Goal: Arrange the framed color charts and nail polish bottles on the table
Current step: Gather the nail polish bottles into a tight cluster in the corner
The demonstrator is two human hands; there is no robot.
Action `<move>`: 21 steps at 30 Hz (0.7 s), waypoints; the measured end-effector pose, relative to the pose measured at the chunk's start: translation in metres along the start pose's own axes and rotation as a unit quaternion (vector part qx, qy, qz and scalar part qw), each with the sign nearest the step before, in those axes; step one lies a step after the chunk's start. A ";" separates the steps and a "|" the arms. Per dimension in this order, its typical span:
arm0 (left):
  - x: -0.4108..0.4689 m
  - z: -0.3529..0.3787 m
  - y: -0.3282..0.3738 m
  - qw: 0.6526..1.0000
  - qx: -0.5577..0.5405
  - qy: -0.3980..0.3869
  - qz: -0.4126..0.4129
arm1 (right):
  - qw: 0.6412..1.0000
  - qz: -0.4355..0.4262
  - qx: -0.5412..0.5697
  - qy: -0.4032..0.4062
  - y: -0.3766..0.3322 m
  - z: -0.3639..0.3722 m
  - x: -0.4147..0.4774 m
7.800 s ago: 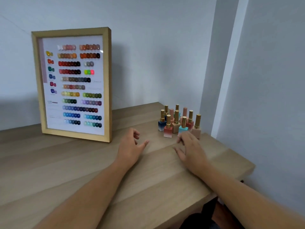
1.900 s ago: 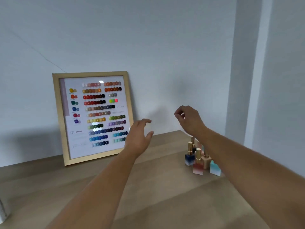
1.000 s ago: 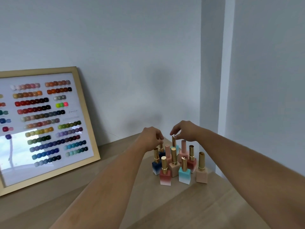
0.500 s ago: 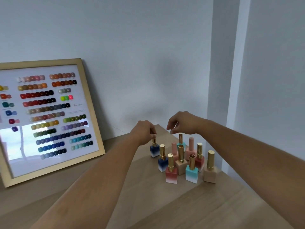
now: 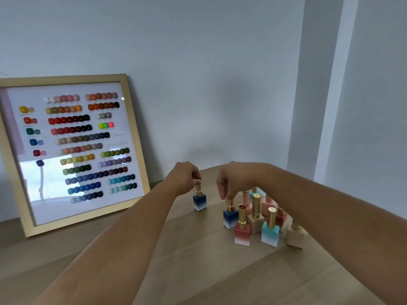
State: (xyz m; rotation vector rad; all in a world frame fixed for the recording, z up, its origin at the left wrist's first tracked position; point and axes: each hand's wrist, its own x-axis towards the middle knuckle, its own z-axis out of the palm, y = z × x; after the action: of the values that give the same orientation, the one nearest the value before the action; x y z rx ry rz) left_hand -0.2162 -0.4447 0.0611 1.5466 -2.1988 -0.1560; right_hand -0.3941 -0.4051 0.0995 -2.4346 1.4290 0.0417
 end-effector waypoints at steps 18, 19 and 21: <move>0.074 0.033 0.003 0.995 -0.071 0.057 0.031 | 0.973 0.044 0.044 0.223 0.083 -0.045 0.086; 0.080 0.035 0.003 0.995 -0.072 0.058 0.032 | 0.974 0.048 0.043 0.218 0.088 -0.045 0.091; 0.089 0.040 0.003 0.995 -0.070 0.059 0.034 | 0.976 0.051 0.043 0.208 0.096 -0.043 0.099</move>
State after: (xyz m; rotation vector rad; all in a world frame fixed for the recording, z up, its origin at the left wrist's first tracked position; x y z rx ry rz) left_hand -0.2601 -0.5315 0.0518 1.3685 -2.0985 -0.1899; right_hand -0.4329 -0.5442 0.0974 -2.3889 1.6821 -0.5237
